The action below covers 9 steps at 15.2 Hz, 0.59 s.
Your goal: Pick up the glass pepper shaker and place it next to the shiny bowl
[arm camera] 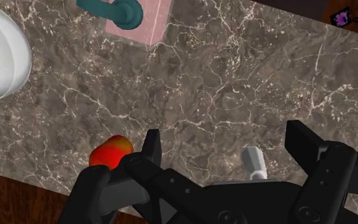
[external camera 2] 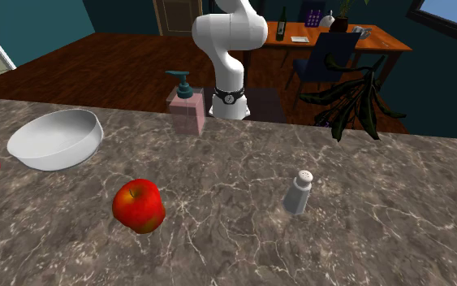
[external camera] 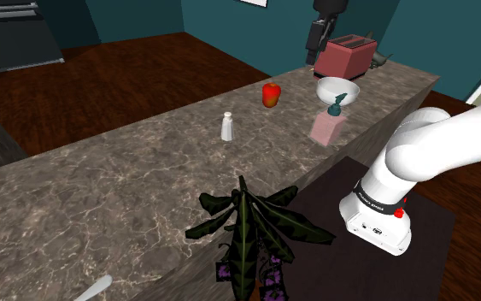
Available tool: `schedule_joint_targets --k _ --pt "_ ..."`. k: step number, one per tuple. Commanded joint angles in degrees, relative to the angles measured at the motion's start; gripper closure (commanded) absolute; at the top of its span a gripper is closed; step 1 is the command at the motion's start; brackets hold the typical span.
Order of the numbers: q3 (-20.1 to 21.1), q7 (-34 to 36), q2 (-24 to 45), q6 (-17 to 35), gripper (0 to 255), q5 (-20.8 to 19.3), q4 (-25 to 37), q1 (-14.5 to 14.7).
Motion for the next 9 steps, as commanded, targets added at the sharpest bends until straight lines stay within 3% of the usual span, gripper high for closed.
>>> schedule_joint_targets --k 1,9 --pt "0.0 0.0 0.0 0.0 0 0.0 0.0 0.0" --pt "4.03 4.04 14.28 10.92 0 1.51 1.1 0.89"
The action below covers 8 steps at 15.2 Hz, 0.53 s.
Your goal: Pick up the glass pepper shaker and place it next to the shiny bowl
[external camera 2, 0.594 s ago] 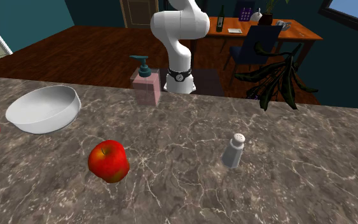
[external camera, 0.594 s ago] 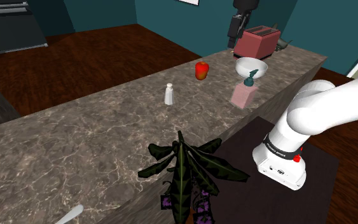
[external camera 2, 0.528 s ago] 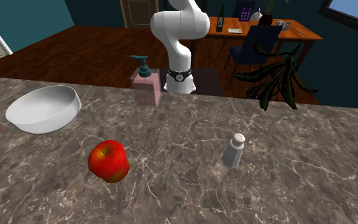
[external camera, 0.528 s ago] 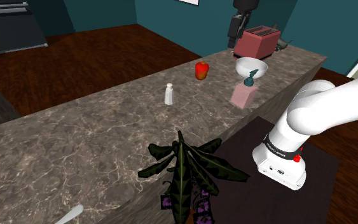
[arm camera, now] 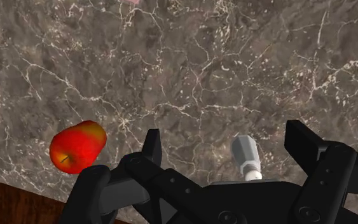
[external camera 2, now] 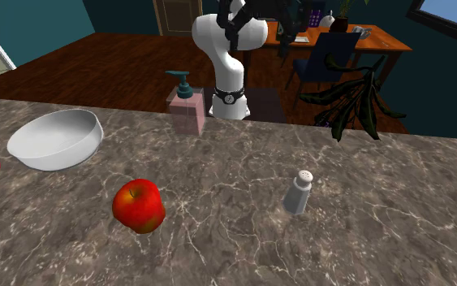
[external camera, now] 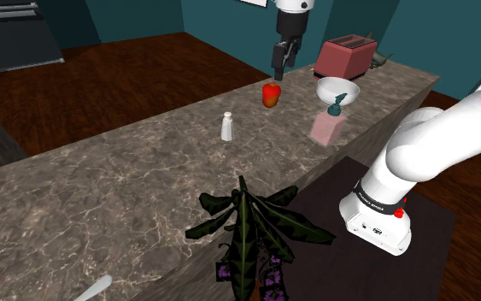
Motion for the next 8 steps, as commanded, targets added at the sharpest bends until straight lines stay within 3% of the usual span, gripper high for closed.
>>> schedule_joint_targets --k 1,8 --pt "0.92 0.95 3.68 2.5 0 0.15 0.66 0.16" --pt "4.13 4.76 18.28 9.81 0 -0.61 5.88 0.69"
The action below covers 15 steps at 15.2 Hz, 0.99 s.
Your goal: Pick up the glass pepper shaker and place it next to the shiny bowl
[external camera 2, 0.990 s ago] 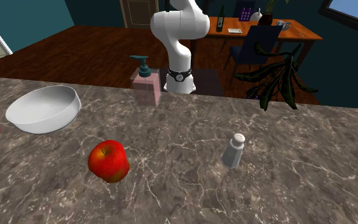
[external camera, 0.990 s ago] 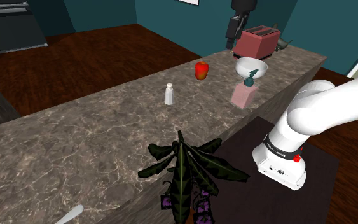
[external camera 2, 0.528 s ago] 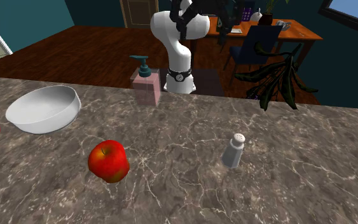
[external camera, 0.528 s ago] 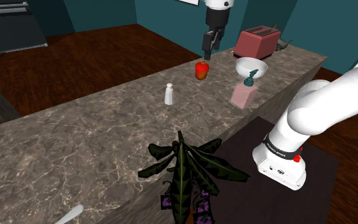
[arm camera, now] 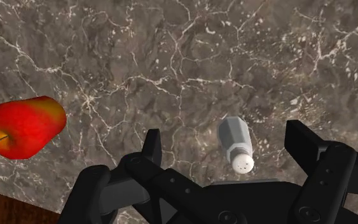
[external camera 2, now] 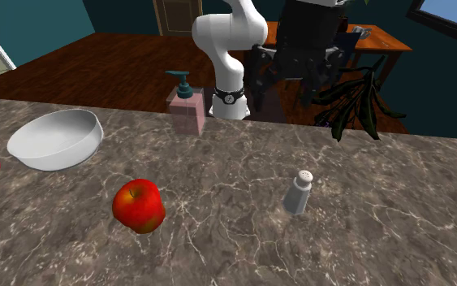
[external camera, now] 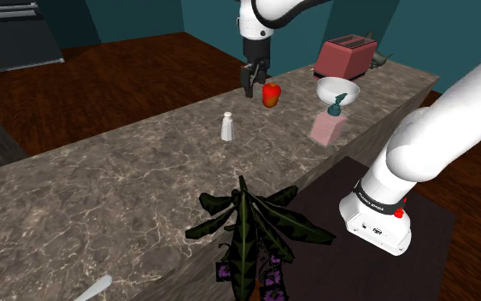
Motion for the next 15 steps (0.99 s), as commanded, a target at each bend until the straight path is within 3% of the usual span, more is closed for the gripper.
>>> schedule_joint_targets --k 1,8,15 --pt "0.96 1.32 4.52 1.64 0 -0.44 2.27 0.23" --pt "3.06 5.48 20.18 5.79 0 -3.38 11.39 1.46" --pt "2.88 6.09 22.4 10.33 0 -4.18 8.89 1.53"
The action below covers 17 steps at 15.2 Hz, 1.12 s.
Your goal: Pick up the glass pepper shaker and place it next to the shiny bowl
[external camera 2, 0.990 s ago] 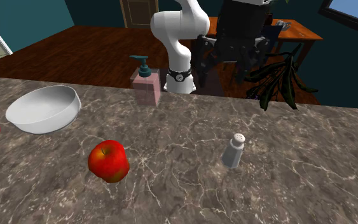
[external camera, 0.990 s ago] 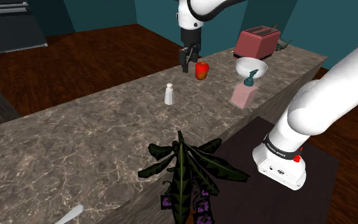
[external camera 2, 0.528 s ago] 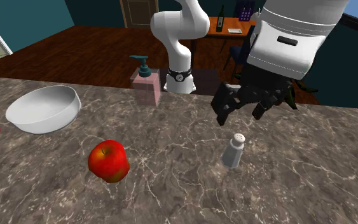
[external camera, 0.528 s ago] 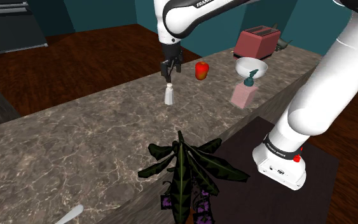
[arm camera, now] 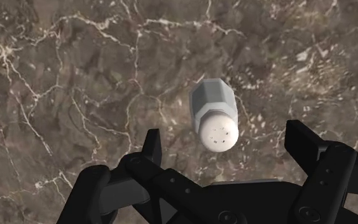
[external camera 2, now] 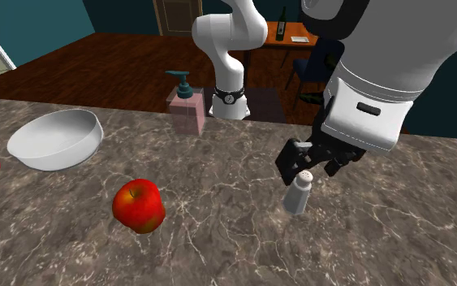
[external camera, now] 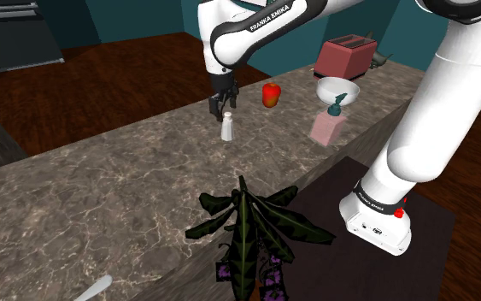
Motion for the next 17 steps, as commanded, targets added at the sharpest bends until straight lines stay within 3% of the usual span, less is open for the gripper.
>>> schedule_joint_targets --k 1,9,10,17 --pt "-0.12 0.16 0.68 2.08 0 -0.32 -1.4 -0.07" --pt "-0.12 0.16 0.68 2.06 0 -0.31 -1.39 -0.07" --pt "-0.12 0.16 0.68 2.06 255 -0.31 -1.39 -0.07" --pt "-0.11 0.16 0.65 2.05 255 -0.31 -1.41 -0.07"
